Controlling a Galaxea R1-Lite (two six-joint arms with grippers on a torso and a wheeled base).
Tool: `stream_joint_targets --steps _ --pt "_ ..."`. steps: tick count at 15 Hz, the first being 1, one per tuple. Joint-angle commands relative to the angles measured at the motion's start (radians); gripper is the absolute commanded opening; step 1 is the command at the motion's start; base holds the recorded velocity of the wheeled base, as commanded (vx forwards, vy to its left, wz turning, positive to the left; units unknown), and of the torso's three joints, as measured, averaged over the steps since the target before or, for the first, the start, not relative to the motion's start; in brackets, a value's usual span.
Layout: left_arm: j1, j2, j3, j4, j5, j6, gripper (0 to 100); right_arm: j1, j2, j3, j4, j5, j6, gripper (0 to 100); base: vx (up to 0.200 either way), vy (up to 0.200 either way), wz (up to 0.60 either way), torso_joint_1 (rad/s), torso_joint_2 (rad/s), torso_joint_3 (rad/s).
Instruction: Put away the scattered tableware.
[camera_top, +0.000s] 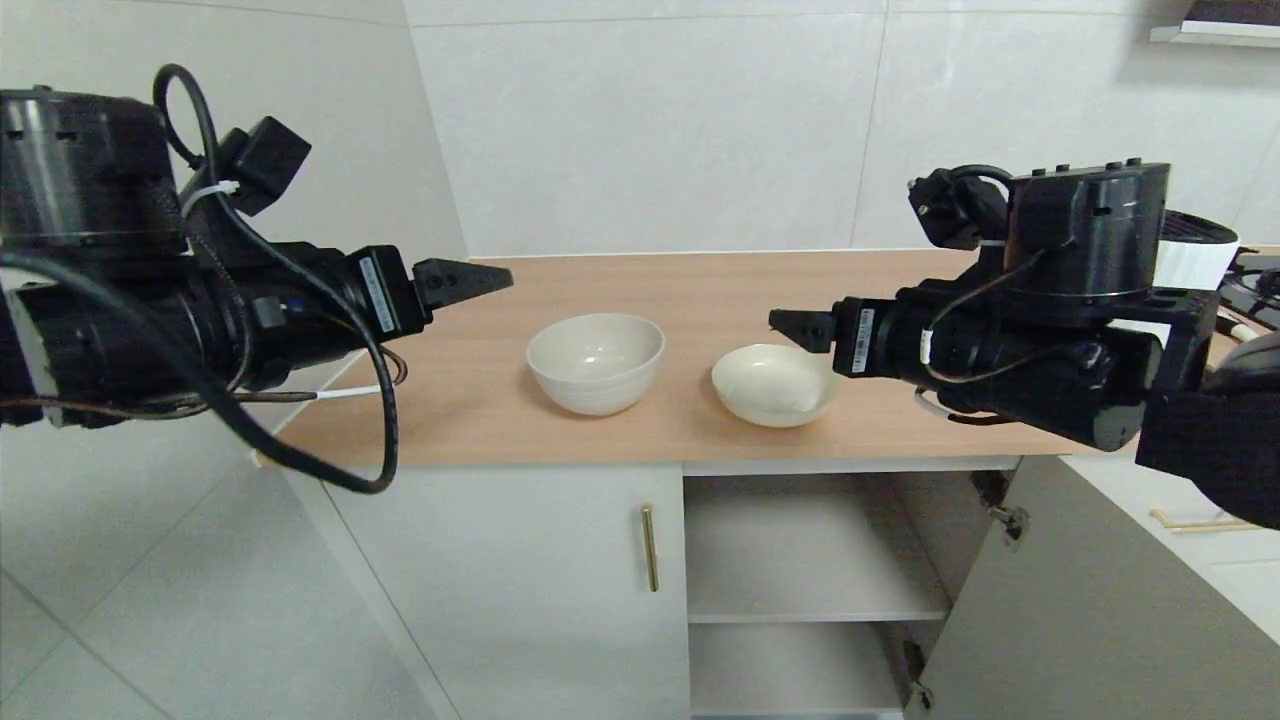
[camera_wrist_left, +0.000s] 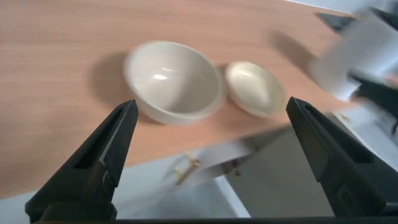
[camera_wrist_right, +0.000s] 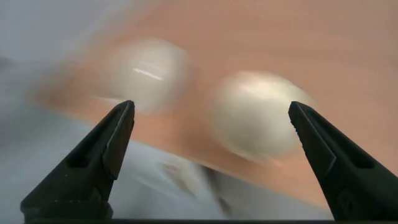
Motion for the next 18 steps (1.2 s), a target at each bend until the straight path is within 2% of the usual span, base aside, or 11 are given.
stream_joint_targets --steps 1,3,4,6,10,12,17,18 --pt "0.027 0.146 -0.173 0.155 0.092 -0.008 100 -0.051 0.061 -0.109 0.107 -0.018 0.02 100 0.0 0.0 0.0 0.0 0.0 0.0" --pt "0.027 0.194 -0.252 0.239 0.121 -0.008 100 -0.059 0.075 -0.195 0.227 -0.024 0.103 100 0.0 0.0 0.0 0.0 0.0 0.0" --pt "0.027 0.252 -0.351 0.315 0.123 -0.014 100 -0.06 0.093 -0.255 0.299 -0.052 0.133 100 0.0 0.0 0.0 0.0 0.0 0.0" --pt "0.022 0.323 -0.43 0.402 0.14 -0.041 100 -0.06 0.133 -0.275 0.321 -0.124 0.135 100 0.0 0.0 0.0 0.0 0.0 0.0" --pt "-0.037 0.438 -0.464 0.393 0.207 -0.042 100 -0.062 0.173 -0.296 0.321 -0.158 0.135 100 0.0 0.0 0.0 0.0 0.0 0.0" --pt "-0.042 0.467 -0.484 0.391 0.238 -0.044 100 -0.062 0.165 -0.295 0.321 -0.159 0.136 100 0.0 0.0 0.0 0.0 0.0 0.0" --pt "-0.042 0.502 -0.522 0.391 0.245 -0.044 100 -0.06 0.164 -0.293 0.321 -0.159 0.136 100 0.0 0.0 0.0 0.0 0.0 0.0" --pt "-0.042 0.508 -0.525 0.391 0.245 -0.044 0 -0.06 0.164 -0.293 0.321 -0.159 0.136 100 0.0 0.0 0.0 0.0 0.0 0.0"
